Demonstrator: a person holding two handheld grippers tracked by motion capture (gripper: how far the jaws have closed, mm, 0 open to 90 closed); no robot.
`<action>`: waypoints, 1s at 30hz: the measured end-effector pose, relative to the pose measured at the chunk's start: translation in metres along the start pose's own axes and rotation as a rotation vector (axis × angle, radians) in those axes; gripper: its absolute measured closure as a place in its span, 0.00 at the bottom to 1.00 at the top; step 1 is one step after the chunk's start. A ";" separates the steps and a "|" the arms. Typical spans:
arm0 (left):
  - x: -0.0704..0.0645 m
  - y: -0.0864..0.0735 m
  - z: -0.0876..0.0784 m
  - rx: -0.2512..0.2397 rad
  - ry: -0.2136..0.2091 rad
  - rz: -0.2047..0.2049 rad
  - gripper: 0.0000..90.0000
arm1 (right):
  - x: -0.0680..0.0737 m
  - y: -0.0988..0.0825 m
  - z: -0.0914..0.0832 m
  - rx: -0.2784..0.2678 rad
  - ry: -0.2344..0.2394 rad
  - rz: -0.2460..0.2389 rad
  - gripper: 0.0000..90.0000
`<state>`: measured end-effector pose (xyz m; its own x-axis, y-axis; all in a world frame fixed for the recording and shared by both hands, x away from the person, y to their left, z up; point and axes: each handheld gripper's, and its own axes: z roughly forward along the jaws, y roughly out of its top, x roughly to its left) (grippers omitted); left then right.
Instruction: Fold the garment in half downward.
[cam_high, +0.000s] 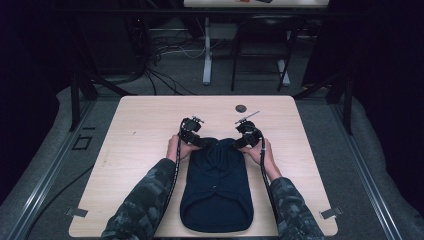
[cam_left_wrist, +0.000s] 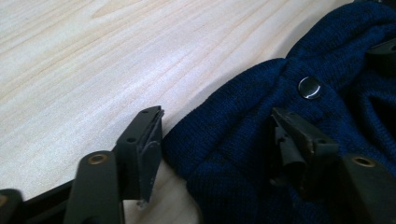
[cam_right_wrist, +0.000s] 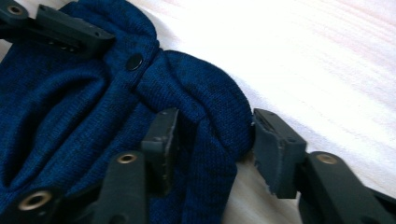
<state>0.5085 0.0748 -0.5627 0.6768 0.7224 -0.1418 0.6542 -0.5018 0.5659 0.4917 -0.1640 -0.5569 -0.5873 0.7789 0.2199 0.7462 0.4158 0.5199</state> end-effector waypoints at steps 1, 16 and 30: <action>0.000 0.000 0.000 0.000 0.000 0.000 0.46 | -0.001 0.000 0.000 0.009 0.003 -0.011 0.64; -0.006 -0.001 -0.008 -0.027 -0.048 0.030 0.73 | 0.008 0.000 -0.005 -0.006 0.001 -0.051 0.80; -0.010 0.003 -0.033 -0.098 -0.077 0.035 0.72 | 0.021 0.002 -0.036 -0.089 -0.022 -0.127 0.81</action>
<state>0.4926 0.0823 -0.5325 0.7247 0.6651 -0.1804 0.5964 -0.4741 0.6477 0.4691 -0.1635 -0.5216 -0.6677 0.7330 0.1300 0.6347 0.4693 0.6140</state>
